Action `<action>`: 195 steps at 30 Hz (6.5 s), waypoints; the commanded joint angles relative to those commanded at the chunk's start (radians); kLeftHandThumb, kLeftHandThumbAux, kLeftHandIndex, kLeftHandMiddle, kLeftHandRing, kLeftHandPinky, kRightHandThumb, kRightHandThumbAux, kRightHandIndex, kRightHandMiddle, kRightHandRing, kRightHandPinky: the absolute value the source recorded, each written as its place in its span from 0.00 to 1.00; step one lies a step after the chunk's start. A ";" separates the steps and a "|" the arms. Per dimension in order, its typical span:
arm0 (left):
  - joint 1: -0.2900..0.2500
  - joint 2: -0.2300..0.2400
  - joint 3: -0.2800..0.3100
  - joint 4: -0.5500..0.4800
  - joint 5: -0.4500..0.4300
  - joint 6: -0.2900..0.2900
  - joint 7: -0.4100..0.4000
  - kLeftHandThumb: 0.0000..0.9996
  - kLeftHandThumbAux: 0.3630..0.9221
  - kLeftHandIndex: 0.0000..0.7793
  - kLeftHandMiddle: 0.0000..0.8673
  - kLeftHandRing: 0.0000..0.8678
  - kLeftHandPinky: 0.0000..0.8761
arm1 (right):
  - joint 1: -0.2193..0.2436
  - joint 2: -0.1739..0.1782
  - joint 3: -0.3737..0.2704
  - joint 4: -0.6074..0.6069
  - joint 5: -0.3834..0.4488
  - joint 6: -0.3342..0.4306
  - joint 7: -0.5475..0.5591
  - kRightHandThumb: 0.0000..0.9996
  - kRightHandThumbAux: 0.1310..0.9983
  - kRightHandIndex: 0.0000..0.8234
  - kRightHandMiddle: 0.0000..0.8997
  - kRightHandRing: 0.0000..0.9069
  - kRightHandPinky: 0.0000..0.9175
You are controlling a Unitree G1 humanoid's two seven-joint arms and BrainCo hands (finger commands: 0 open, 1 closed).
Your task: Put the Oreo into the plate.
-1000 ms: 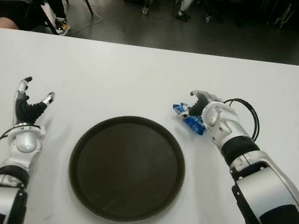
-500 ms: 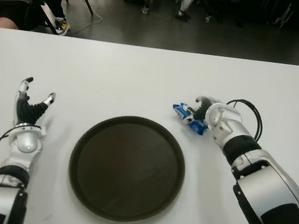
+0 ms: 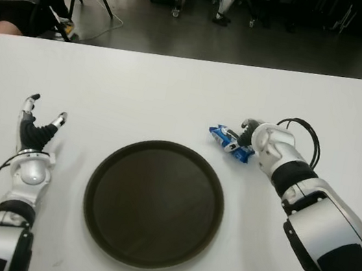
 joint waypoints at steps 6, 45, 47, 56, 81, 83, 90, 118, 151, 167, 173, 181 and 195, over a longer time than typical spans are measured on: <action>0.000 0.002 -0.003 0.002 0.005 0.006 0.007 0.00 0.53 0.01 0.00 0.00 0.00 | 0.010 -0.004 0.004 -0.007 0.000 -0.005 -0.012 0.00 0.54 0.14 0.18 0.20 0.22; 0.000 -0.004 0.001 0.001 0.005 -0.014 0.013 0.00 0.52 0.00 0.00 0.00 0.00 | 0.036 -0.015 0.025 -0.105 -0.009 -0.063 0.056 0.00 0.56 0.22 0.26 0.26 0.23; -0.001 -0.004 0.005 0.002 -0.001 -0.013 0.007 0.00 0.53 0.01 0.00 0.00 0.00 | 0.038 -0.013 0.024 -0.105 -0.008 -0.064 0.047 0.00 0.56 0.22 0.26 0.26 0.23; -0.001 -0.001 0.004 0.006 0.001 0.005 0.010 0.00 0.52 0.01 0.01 0.00 0.00 | 0.039 -0.001 0.011 -0.100 0.006 -0.070 0.012 0.00 0.57 0.21 0.24 0.25 0.25; 0.000 -0.003 0.006 0.003 -0.002 -0.007 0.012 0.00 0.53 0.01 0.00 0.00 0.00 | 0.004 0.019 0.012 -0.039 0.006 -0.079 0.047 0.00 0.58 0.16 0.19 0.22 0.28; 0.000 -0.004 0.008 0.003 -0.004 -0.006 0.010 0.00 0.53 0.01 0.00 0.00 0.00 | 0.004 0.018 0.011 -0.037 0.006 -0.083 0.047 0.00 0.59 0.17 0.19 0.22 0.28; -0.001 -0.005 0.019 0.006 -0.018 0.001 -0.005 0.00 0.53 0.02 0.02 0.00 0.01 | 0.005 0.019 0.008 -0.029 0.009 -0.091 0.046 0.00 0.59 0.20 0.20 0.22 0.28; 0.003 -0.003 0.003 -0.005 -0.004 -0.011 0.011 0.00 0.59 0.02 0.01 0.00 0.00 | 0.028 0.012 -0.005 0.017 0.008 -0.079 0.002 0.00 0.61 0.25 0.28 0.30 0.27; 0.007 -0.006 0.021 -0.007 -0.025 -0.021 -0.005 0.00 0.59 0.02 0.02 0.00 0.01 | 0.036 0.012 0.015 0.049 -0.002 -0.080 -0.018 0.00 0.60 0.14 0.23 0.26 0.29; 0.008 -0.005 0.024 -0.009 -0.026 -0.019 -0.022 0.00 0.60 0.02 0.01 0.00 0.00 | 0.036 0.018 0.013 0.047 0.005 -0.073 -0.007 0.00 0.62 0.10 0.21 0.24 0.26; 0.008 -0.010 0.027 -0.010 -0.029 -0.029 -0.019 0.00 0.58 0.02 0.01 0.00 0.00 | 0.038 0.019 0.009 0.045 0.008 -0.081 -0.009 0.00 0.65 0.15 0.23 0.26 0.28; 0.009 -0.002 0.015 -0.007 -0.016 -0.021 -0.008 0.00 0.59 0.02 0.01 0.00 0.00 | 0.062 0.014 -0.010 0.028 0.015 -0.120 -0.094 0.00 0.69 0.21 0.26 0.28 0.30; 0.009 -0.008 0.025 -0.007 -0.026 -0.023 0.000 0.00 0.60 0.02 0.02 0.00 0.00 | 0.127 0.002 -0.088 0.004 0.065 -0.311 -0.356 0.68 0.68 0.51 0.61 0.63 0.64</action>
